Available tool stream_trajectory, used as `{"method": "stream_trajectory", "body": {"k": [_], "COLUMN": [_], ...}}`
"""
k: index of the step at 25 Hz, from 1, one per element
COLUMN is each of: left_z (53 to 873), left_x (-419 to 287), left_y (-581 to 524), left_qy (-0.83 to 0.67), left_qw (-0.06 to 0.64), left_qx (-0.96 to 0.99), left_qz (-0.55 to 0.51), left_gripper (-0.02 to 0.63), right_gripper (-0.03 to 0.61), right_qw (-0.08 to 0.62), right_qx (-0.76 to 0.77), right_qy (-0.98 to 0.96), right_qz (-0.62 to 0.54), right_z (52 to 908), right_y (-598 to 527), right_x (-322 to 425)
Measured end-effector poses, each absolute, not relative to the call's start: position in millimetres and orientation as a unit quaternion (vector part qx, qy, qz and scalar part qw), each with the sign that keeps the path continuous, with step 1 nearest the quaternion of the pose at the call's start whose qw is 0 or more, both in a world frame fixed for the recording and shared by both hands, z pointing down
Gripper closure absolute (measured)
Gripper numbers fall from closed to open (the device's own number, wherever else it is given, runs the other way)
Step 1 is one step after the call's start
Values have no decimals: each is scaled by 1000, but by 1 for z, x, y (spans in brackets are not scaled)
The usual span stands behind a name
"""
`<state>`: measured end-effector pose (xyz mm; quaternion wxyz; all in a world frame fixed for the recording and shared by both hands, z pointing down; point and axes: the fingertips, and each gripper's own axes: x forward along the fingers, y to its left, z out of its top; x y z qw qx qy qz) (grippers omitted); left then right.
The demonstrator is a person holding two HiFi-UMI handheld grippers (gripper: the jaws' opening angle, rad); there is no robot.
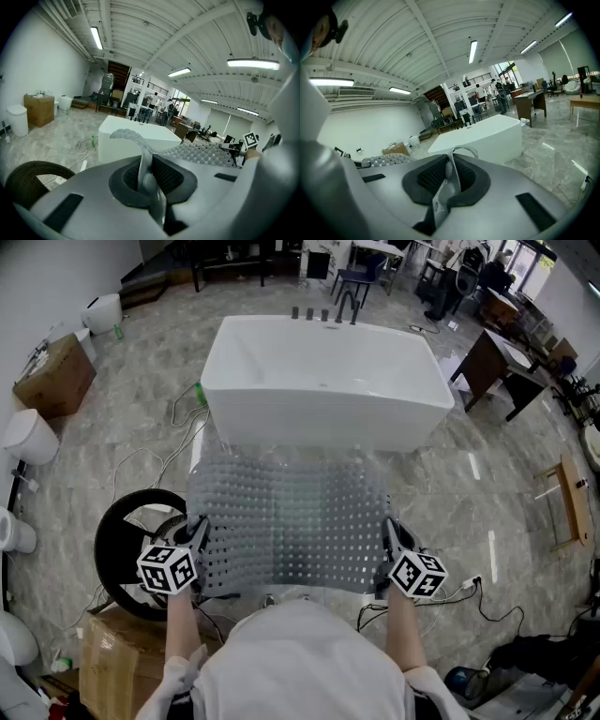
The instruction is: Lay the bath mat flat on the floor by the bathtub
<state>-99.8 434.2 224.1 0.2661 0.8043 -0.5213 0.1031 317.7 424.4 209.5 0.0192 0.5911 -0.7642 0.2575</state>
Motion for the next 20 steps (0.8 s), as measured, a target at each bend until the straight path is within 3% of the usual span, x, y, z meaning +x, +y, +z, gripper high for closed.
{"method": "stream_trajectory", "body": {"k": [20], "left_z": [222], "left_x": [-66], "left_y": [438], "left_qy": [-542], "left_qw": [268], "left_qx": [789], "left_qz": [106], "left_gripper": [571], "right_gripper": [538], "right_qw": [2], "right_qx": [559], "right_qy": [-782], "right_qz": [276], "right_z": [214], "right_y": [415], "right_x": [345]}}
